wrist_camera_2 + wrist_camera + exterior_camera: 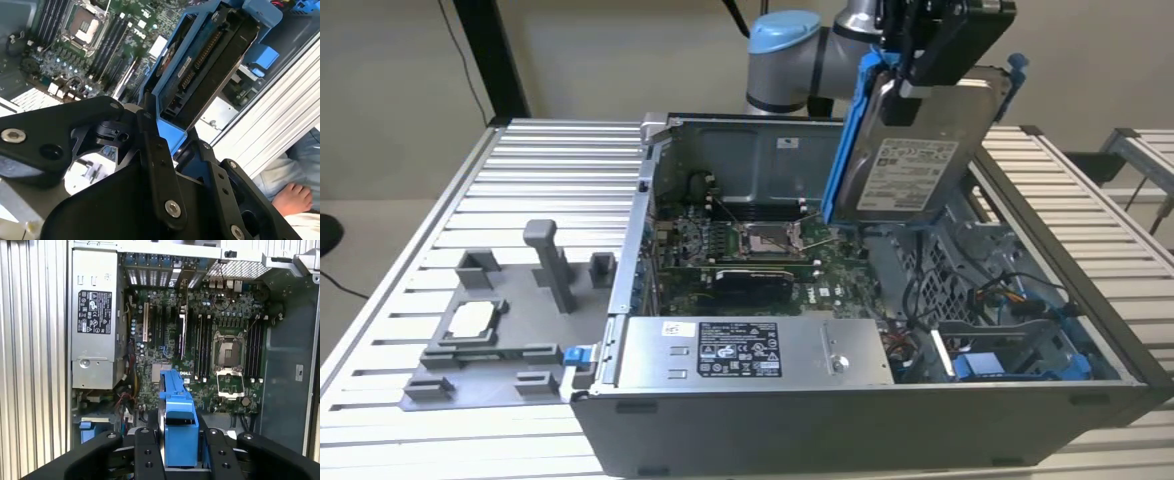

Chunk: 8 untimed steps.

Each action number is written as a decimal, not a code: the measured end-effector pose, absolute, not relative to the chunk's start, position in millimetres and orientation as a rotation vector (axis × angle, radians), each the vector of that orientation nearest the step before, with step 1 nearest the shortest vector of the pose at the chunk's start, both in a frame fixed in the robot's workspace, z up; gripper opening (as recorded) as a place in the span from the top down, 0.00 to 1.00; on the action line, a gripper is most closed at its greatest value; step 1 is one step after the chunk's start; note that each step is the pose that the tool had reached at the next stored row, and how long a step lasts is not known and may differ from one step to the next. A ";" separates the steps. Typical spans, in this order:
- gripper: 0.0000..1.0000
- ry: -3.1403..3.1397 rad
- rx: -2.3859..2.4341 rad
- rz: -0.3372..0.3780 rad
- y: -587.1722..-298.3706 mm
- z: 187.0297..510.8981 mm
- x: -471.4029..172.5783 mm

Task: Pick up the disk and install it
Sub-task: 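Pick up the disk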

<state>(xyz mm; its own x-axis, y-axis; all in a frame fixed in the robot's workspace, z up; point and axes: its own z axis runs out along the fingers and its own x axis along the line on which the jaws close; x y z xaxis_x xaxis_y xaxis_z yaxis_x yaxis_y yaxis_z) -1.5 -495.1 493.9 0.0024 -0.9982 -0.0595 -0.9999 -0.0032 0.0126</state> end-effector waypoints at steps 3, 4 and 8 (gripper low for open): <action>1.00 2.194 -2.200 0.079 -501.5 493.3 2.2; 1.00 2.194 -2.200 0.079 -503.4 493.1 3.2; 1.00 2.195 -2.200 0.079 -512.4 492.0 6.3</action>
<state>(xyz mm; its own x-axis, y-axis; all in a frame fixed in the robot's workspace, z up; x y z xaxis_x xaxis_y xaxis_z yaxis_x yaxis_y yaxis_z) 6.3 -512.4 492.0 0.0020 -0.9982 -0.0596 -0.9999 -0.0028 0.0125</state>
